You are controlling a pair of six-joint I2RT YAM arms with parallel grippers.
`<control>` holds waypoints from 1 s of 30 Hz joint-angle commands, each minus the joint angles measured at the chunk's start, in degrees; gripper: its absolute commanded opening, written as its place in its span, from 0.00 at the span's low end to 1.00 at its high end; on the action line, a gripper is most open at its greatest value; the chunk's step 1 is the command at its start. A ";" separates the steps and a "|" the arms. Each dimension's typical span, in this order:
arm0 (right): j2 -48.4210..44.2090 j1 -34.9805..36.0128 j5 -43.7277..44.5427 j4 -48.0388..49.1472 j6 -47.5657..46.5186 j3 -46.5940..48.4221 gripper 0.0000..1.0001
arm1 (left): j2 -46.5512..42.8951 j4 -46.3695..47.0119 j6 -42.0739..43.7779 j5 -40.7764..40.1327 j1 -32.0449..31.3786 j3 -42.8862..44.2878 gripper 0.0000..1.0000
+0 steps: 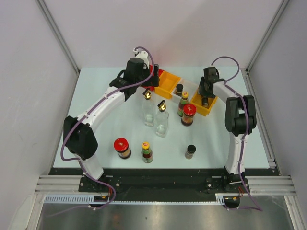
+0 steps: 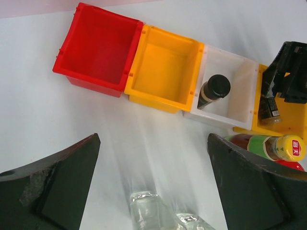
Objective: Organize the condiment bottles
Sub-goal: Pick up the bottle from the storage box.
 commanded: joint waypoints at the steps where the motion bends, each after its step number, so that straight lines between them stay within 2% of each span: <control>1: 1.77 -0.41 -0.47 -3.13 -1.05 3.60 0.61 | -3.02 1.88 -1.21 1.01 0.67 -0.77 1.00; 8: 5.55 -0.32 1.02 -9.73 -0.79 9.22 0.59 | -3.20 1.97 -1.39 1.36 0.76 -1.21 1.00; 17: 3.62 0.29 2.16 -9.74 -2.89 7.91 0.57 | -3.28 2.06 -1.57 1.53 0.93 -1.65 1.00; 18: 3.62 0.64 2.51 -9.65 -3.25 7.91 0.55 | -3.28 2.06 -1.57 1.53 0.93 -1.65 1.00; 19: 3.71 0.73 2.60 -9.56 -3.60 8.08 0.47 | -3.28 2.15 -1.65 1.62 1.02 -1.65 1.00; 21: 3.89 0.91 3.04 -9.99 -4.22 8.43 0.39 | -3.46 2.15 -1.65 1.71 1.02 -1.74 1.00; 22: 3.89 1.17 3.39 -10.08 -4.30 8.52 0.29 | -3.37 2.15 -1.65 1.71 1.02 -1.74 1.00; 24: 3.97 1.26 4.09 -10.09 -4.31 8.52 0.17 | -3.55 2.15 -1.65 1.71 1.11 -1.83 1.00; 25: 3.89 1.26 4.36 -10.17 -4.22 8.52 0.08 | -3.46 2.15 -1.65 1.80 1.11 -1.83 1.00; 27: 3.45 1.44 5.58 -10.17 -4.04 8.52 0.01 | -3.46 2.15 -1.65 1.89 1.20 -1.83 1.00; 30: 2.31 1.70 7.16 -9.13 -4.04 8.44 0.00 | -3.72 2.24 -1.74 2.06 1.28 -1.74 1.00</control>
